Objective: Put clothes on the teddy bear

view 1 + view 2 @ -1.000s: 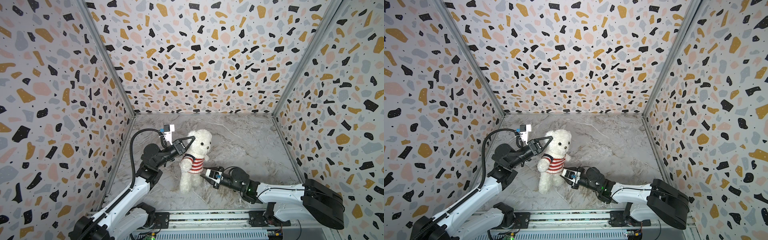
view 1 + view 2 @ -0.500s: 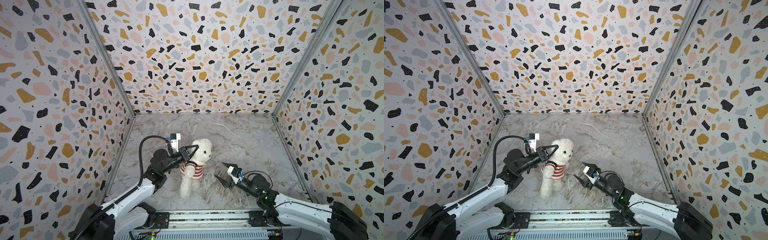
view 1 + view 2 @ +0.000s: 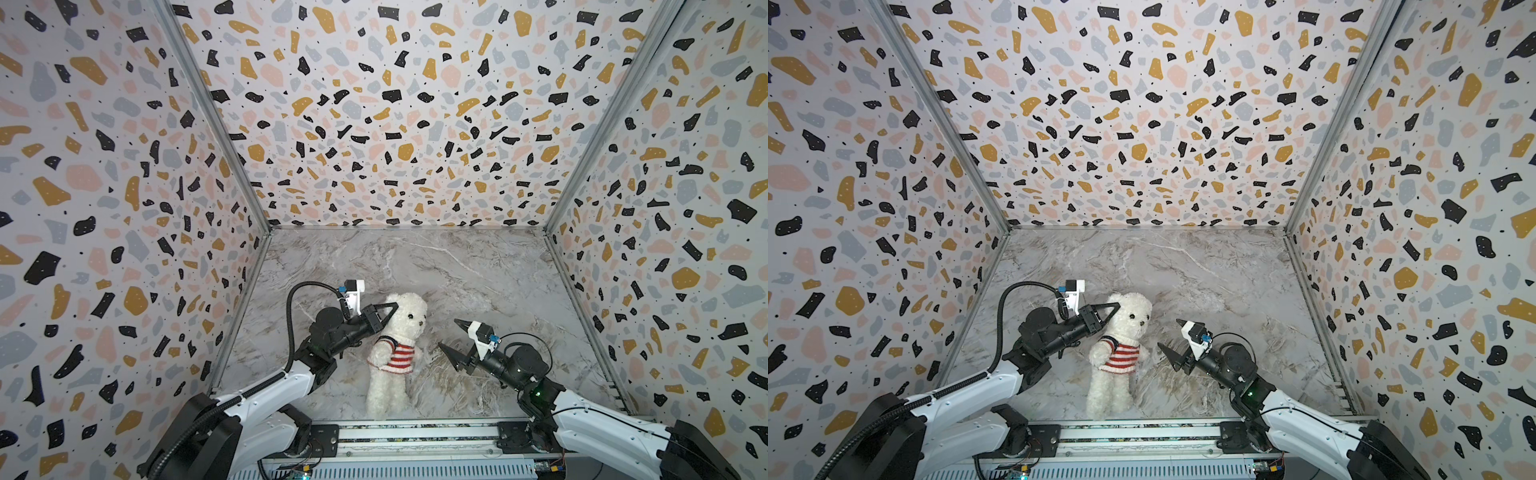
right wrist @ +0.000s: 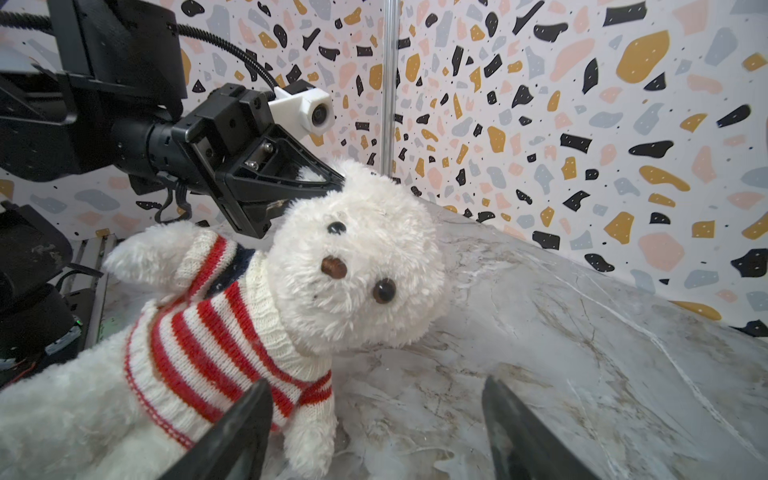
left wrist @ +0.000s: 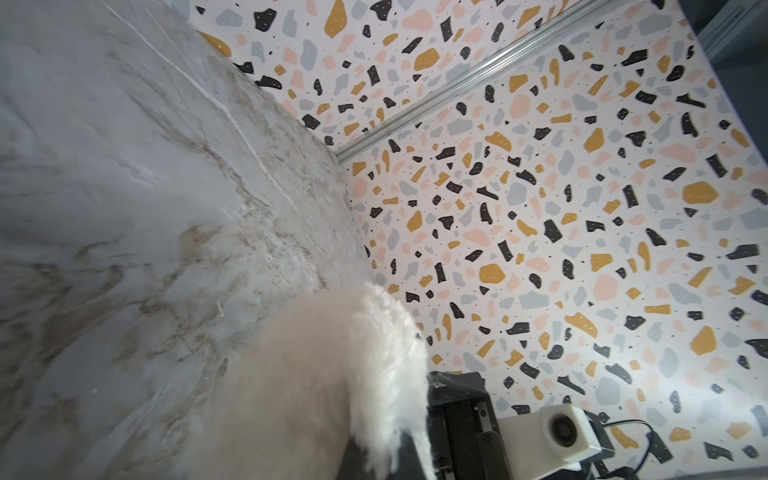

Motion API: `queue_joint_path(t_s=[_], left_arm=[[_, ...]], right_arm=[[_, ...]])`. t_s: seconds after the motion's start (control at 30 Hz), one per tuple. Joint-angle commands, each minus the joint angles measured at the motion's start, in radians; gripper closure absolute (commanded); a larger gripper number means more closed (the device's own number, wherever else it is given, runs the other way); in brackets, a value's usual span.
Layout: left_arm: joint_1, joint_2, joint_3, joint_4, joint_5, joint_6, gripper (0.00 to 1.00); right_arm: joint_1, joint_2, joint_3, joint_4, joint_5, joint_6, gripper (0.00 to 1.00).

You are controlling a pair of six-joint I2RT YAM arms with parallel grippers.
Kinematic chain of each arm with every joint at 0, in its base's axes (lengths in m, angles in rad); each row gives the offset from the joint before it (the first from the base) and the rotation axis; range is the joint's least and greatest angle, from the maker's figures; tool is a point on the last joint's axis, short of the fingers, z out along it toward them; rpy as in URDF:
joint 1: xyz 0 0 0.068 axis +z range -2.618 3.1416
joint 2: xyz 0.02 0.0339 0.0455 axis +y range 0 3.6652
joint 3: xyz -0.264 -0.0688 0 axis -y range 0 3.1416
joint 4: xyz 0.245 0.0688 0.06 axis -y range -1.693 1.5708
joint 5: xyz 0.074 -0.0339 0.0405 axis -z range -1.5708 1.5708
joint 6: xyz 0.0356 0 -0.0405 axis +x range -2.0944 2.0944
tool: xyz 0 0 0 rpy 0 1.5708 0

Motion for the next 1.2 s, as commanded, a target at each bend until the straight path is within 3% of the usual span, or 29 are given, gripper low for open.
queue_joint_path(t_s=[0.0,0.1,0.2,0.37,0.53,0.8,0.97,1.17], left_arm=[[0.067,-0.025,0.033,-0.074,0.010,0.125,1.00],[0.113,-0.010,0.033,-0.166,0.016,0.236,1.00],[0.139,0.017,0.030,-0.210,0.014,0.296,0.92],[0.146,0.026,0.046,-0.297,-0.043,0.377,0.68],[0.153,0.001,0.054,-0.387,-0.122,0.436,0.43],[0.160,-0.081,0.071,-0.534,-0.247,0.513,0.16],[0.164,-0.164,0.088,-0.632,-0.404,0.546,0.00],[0.186,-0.225,0.078,-0.659,-0.562,0.546,0.00]], right_arm=[[-0.003,0.020,0.029,0.015,-0.024,0.020,0.20],[-0.003,0.033,0.033,0.027,-0.026,0.019,0.20],[-0.003,0.038,0.038,0.027,-0.023,0.017,0.20],[-0.003,0.039,0.055,-0.009,0.008,0.015,0.19],[-0.012,0.057,0.079,-0.094,0.140,0.050,0.19],[-0.072,0.029,0.084,-0.180,0.252,0.126,0.18],[-0.150,-0.004,0.086,-0.252,0.293,0.170,0.16],[-0.259,-0.028,0.094,-0.305,0.303,0.192,0.12]])
